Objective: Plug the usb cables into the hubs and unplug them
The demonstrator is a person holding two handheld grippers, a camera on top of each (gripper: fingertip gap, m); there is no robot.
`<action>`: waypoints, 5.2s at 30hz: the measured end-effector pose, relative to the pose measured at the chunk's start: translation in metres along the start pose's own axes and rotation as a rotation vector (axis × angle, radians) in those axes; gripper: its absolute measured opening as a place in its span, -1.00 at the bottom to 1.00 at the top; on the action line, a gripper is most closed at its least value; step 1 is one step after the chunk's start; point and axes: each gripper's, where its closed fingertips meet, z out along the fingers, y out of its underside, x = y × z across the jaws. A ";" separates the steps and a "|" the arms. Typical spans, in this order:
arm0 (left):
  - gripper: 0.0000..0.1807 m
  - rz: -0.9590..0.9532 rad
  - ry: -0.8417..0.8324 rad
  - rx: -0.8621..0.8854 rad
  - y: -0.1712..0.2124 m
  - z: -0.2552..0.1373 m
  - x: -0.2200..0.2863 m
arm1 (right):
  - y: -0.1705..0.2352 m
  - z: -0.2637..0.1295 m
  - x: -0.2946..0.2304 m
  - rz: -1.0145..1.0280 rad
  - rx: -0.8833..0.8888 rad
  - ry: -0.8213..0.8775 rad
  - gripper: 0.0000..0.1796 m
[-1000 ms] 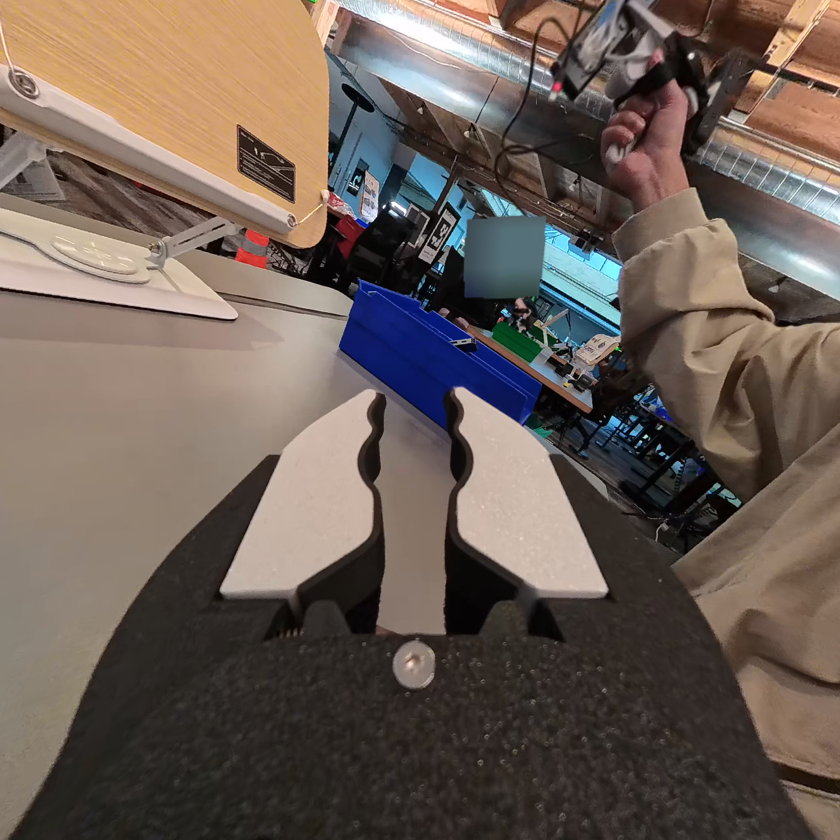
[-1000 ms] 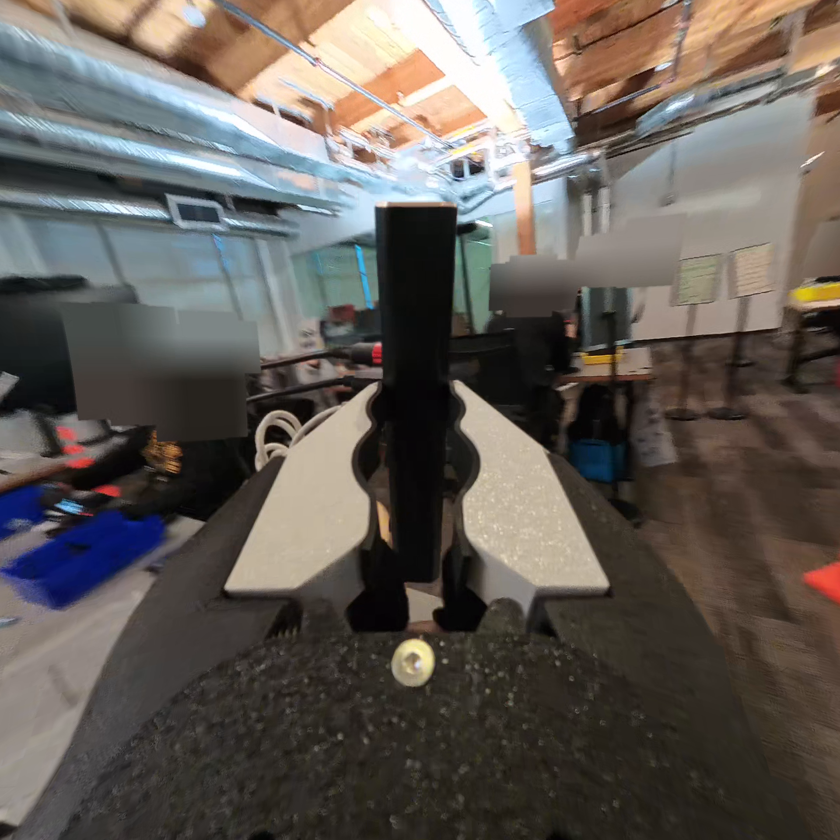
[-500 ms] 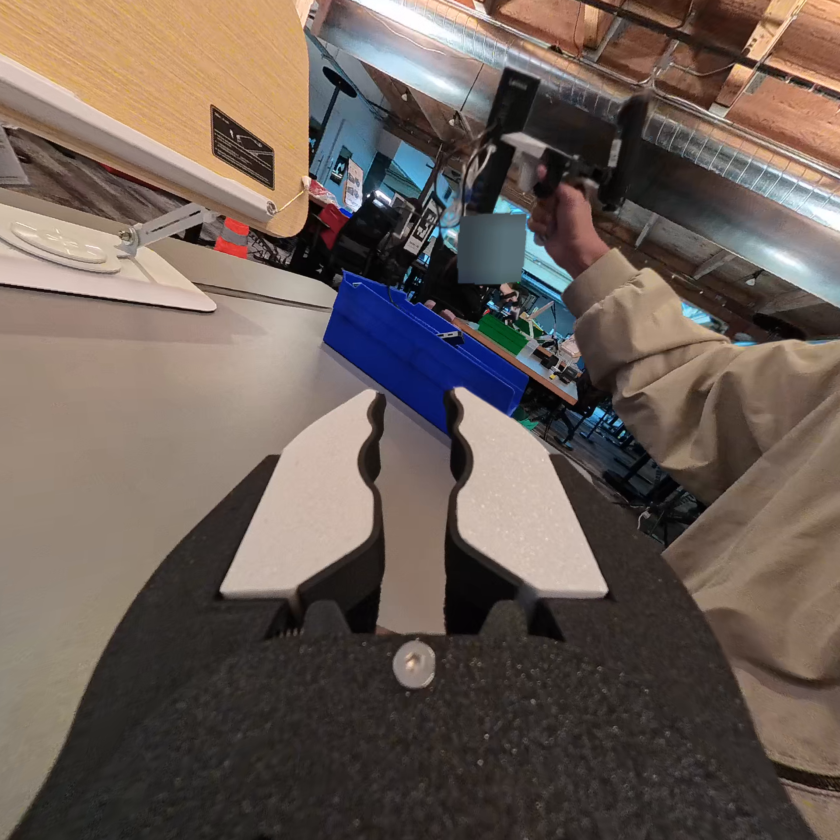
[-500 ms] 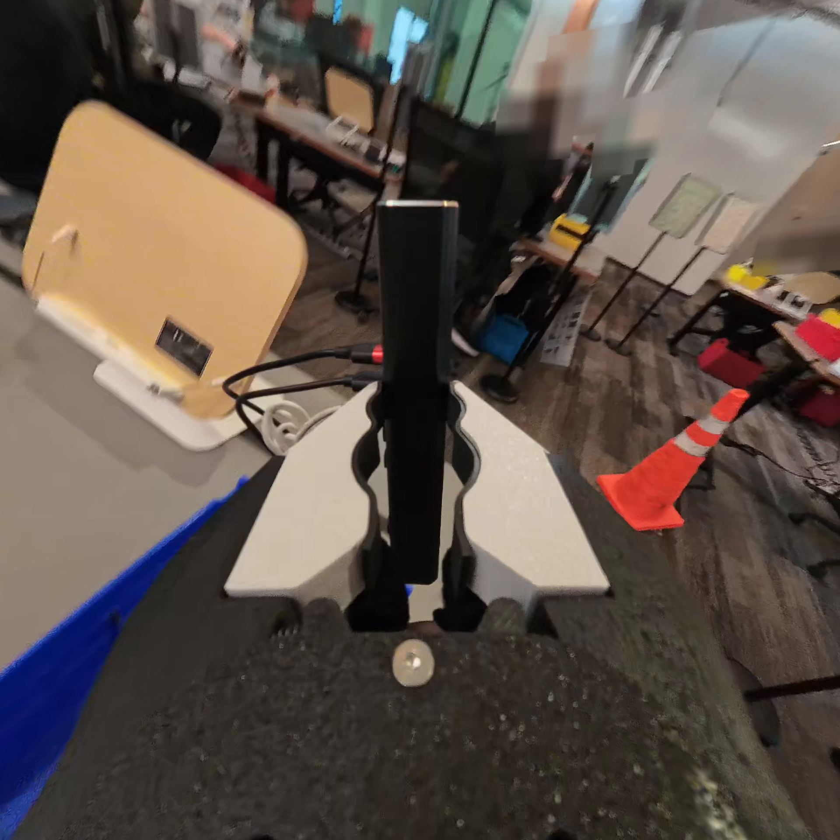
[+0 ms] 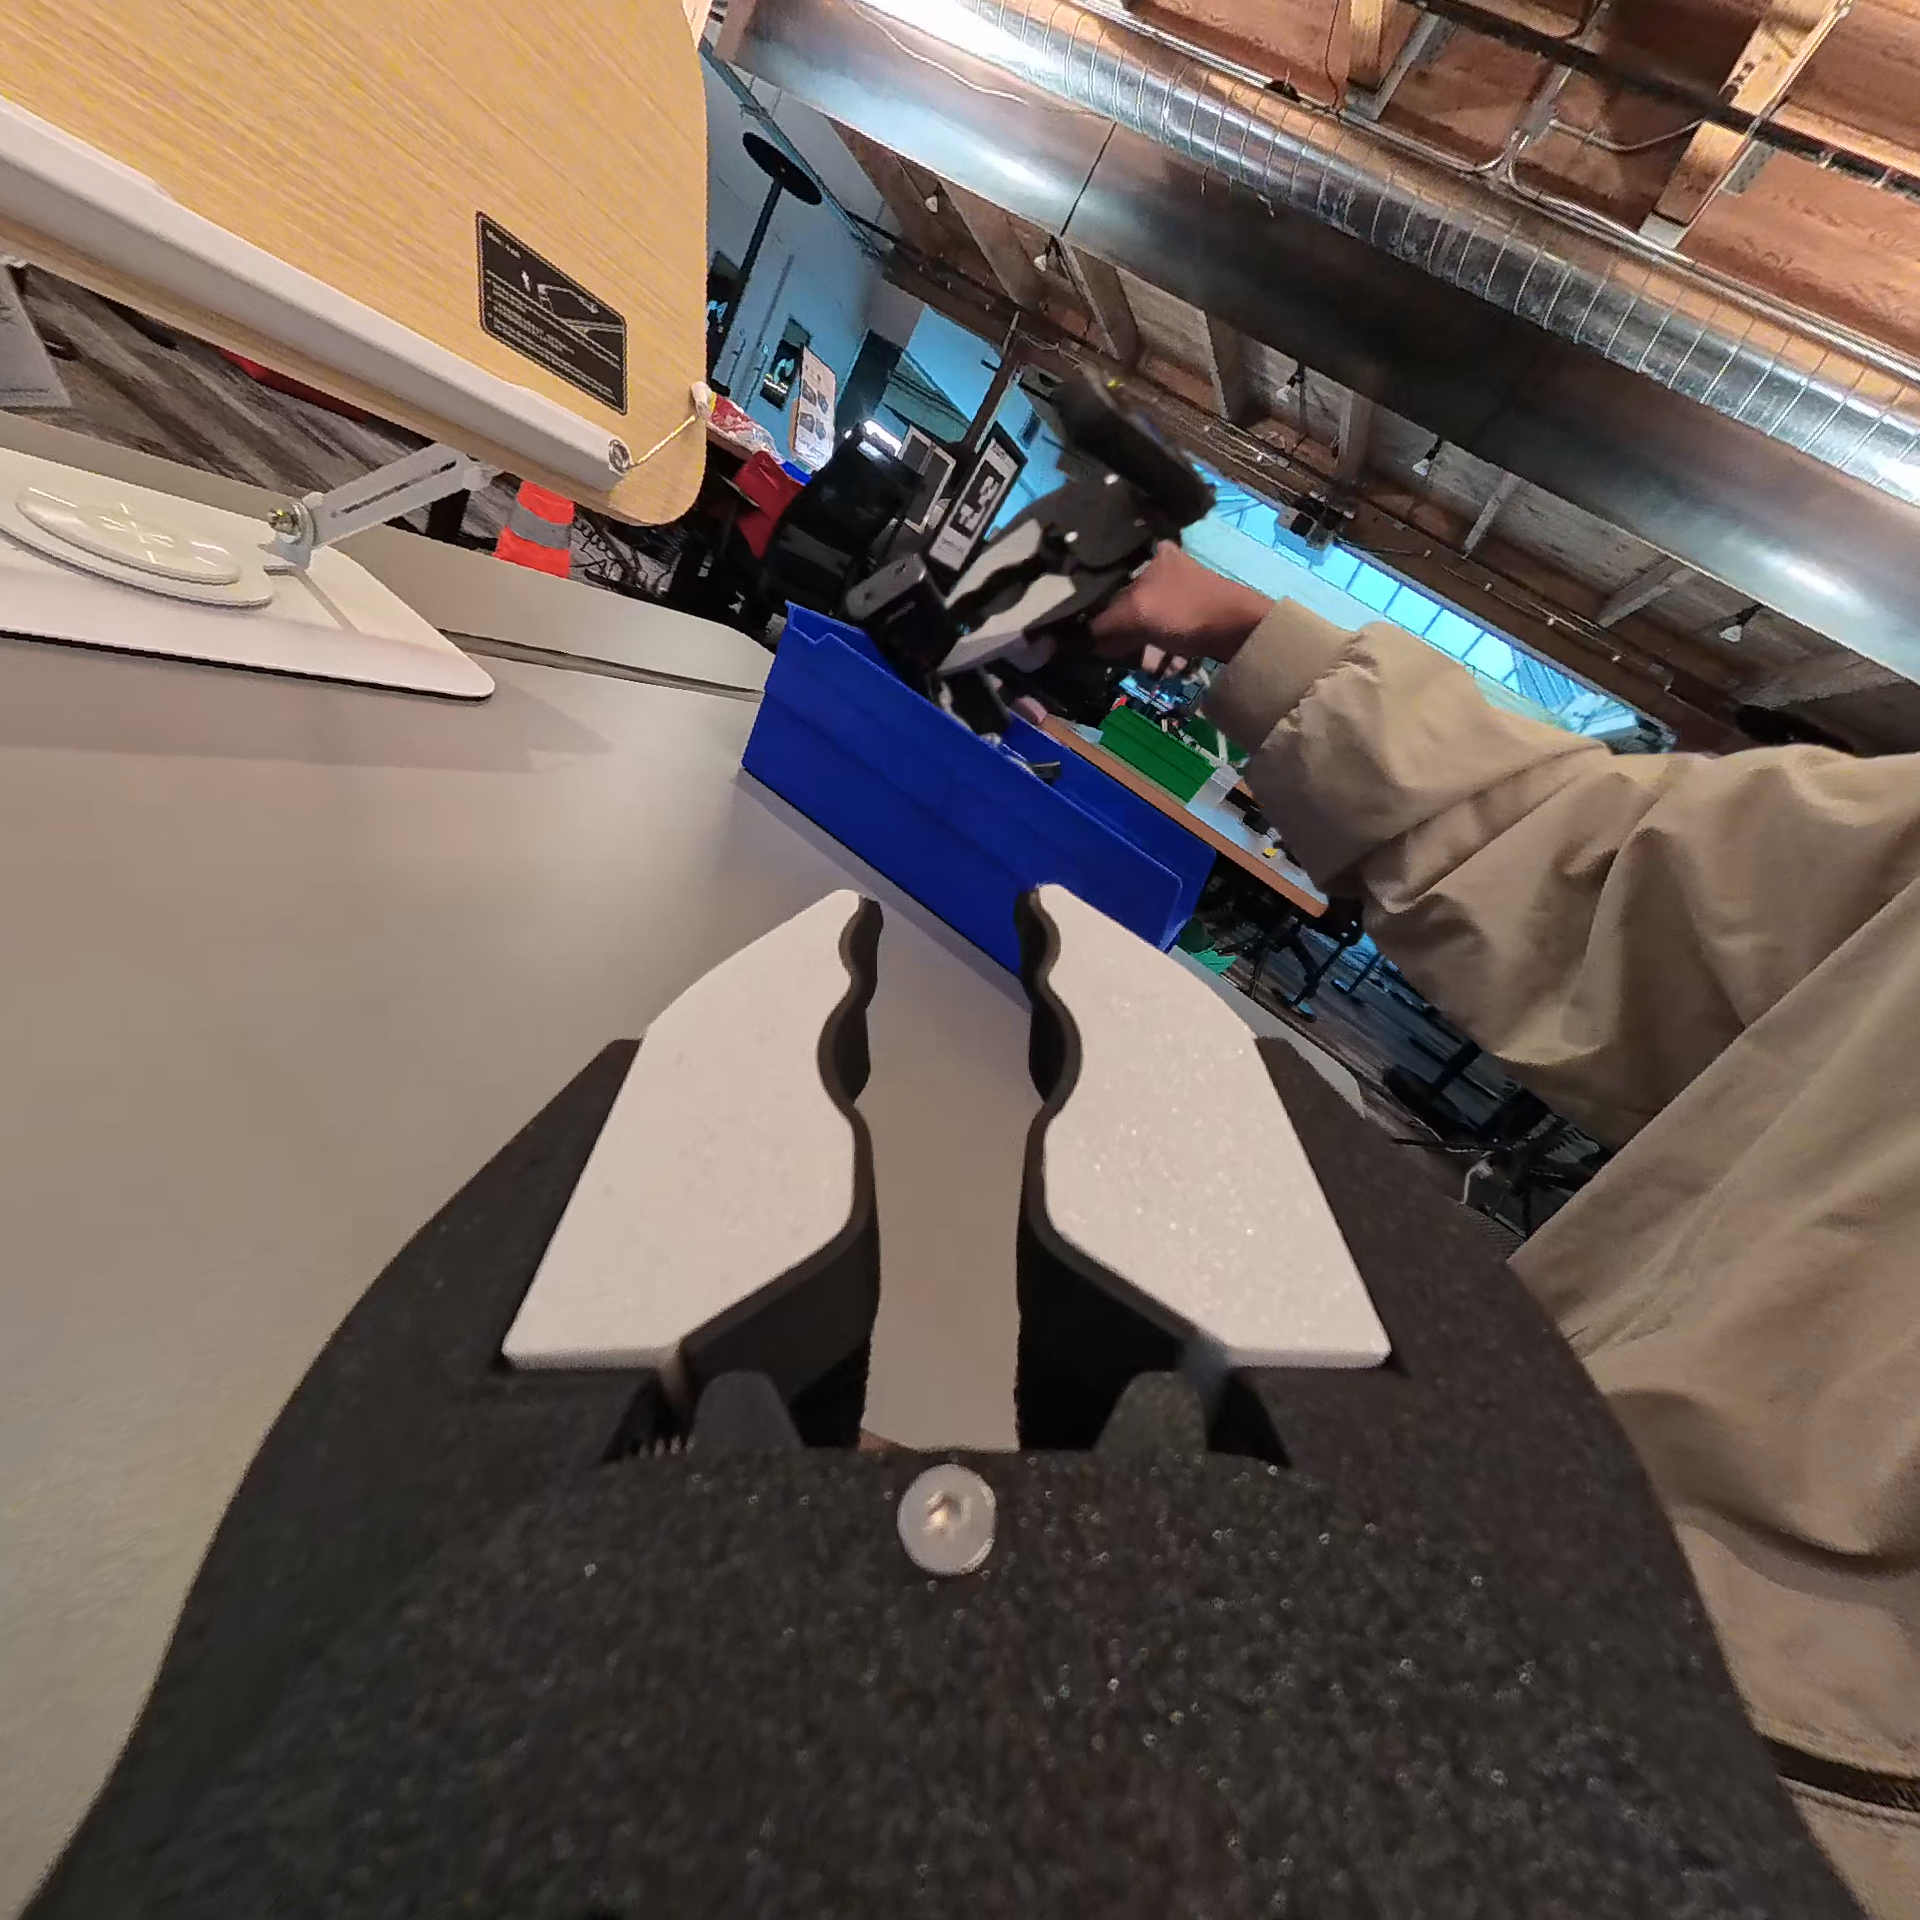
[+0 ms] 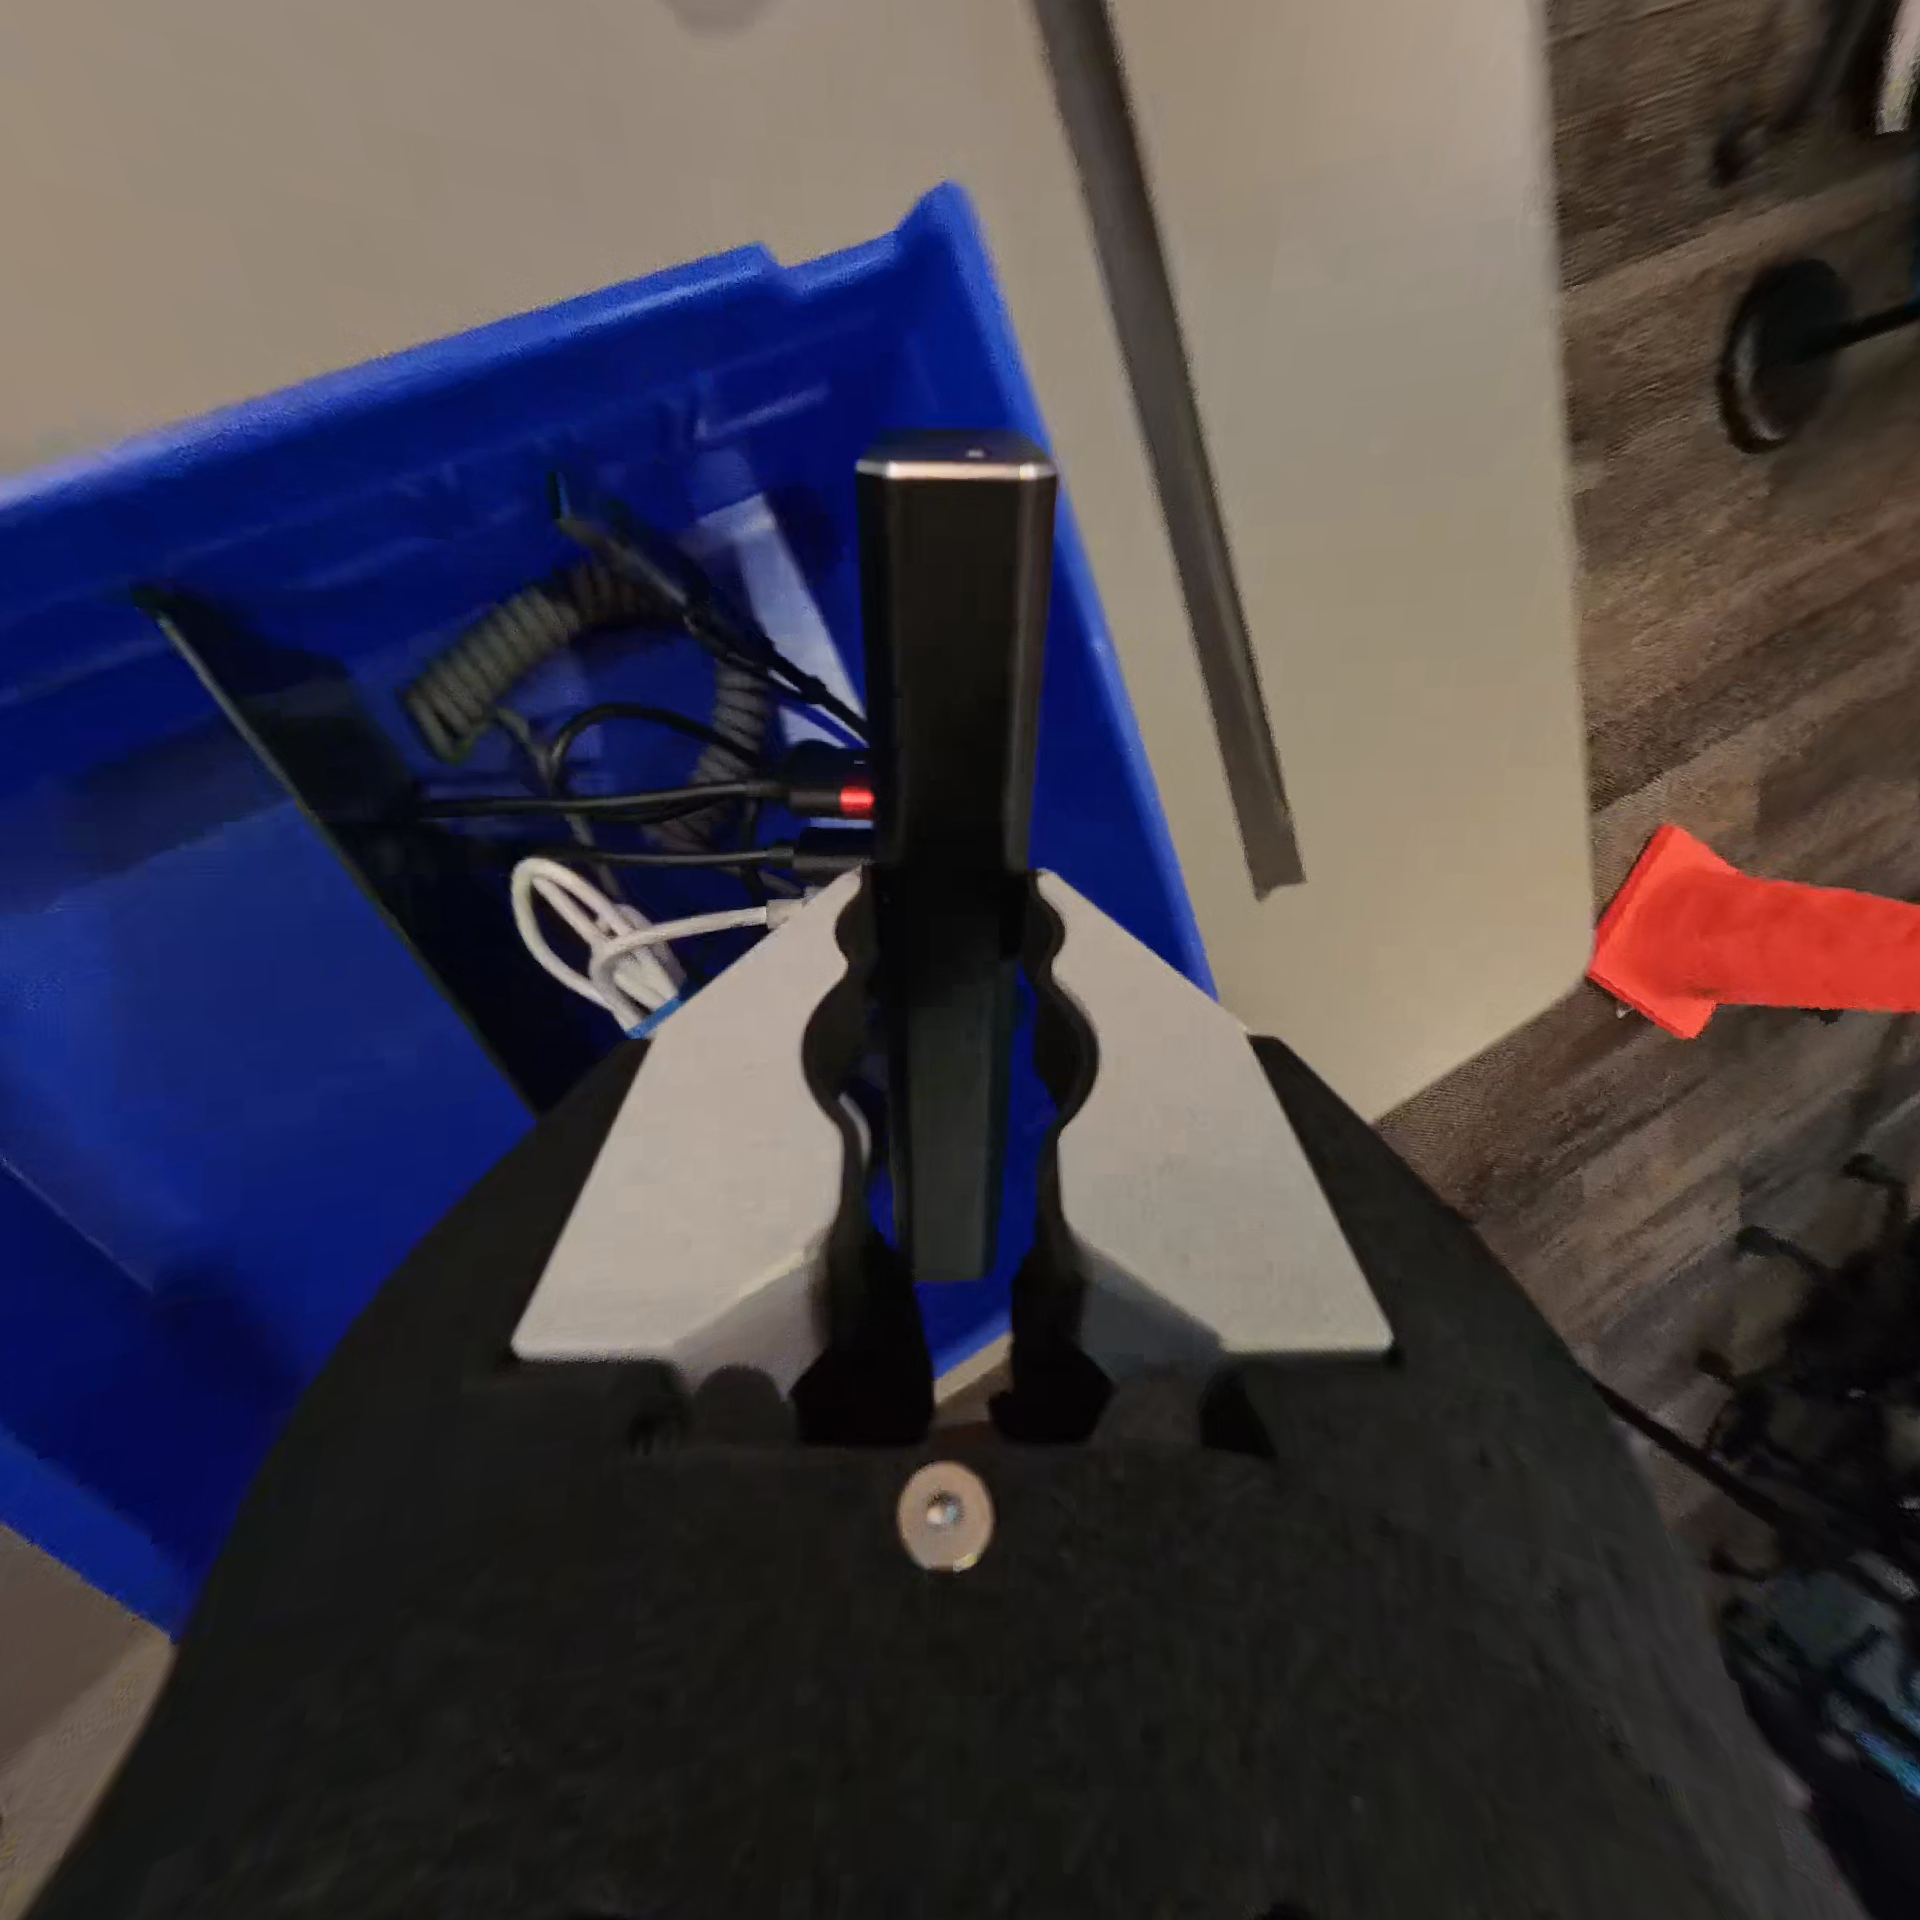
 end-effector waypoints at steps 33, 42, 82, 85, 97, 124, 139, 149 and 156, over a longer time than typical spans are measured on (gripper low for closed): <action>-0.67 0.293 -0.818 -0.122 -0.028 -0.207 -0.034 | 0.024 -0.108 -0.152 1.053 0.822 0.597 -0.50; -0.55 0.261 -0.849 -0.019 -0.035 -0.222 -0.065 | 0.047 -0.065 -0.194 1.072 0.645 0.611 -0.46; -0.31 0.498 -0.957 -0.107 -0.030 -0.191 -0.065 | -0.022 -0.060 -0.217 0.955 0.698 0.417 -0.54; -0.22 0.525 -0.967 -0.093 -0.033 -0.190 -0.061 | -0.030 -0.068 -0.214 0.884 0.668 0.515 -0.52; -0.39 0.507 -0.662 -0.238 0.037 -0.053 0.024 | -0.112 -0.043 -0.250 0.836 0.753 0.255 -0.49; -0.96 0.399 -0.613 -0.375 0.094 0.210 0.011 | 0.091 -0.045 -0.193 1.323 0.417 0.660 -0.97; -0.96 0.476 -0.940 -0.205 0.021 -0.038 -0.007 | -0.133 -0.043 -0.277 1.005 0.648 0.469 -0.98; -0.92 0.386 -0.905 -0.219 0.024 -0.074 -0.038 | -0.177 -0.009 -0.285 0.946 0.686 0.407 -0.97; -0.57 0.342 -0.931 0.024 -0.035 -0.172 -0.026 | -0.174 -0.055 -0.322 0.777 0.821 0.086 -0.69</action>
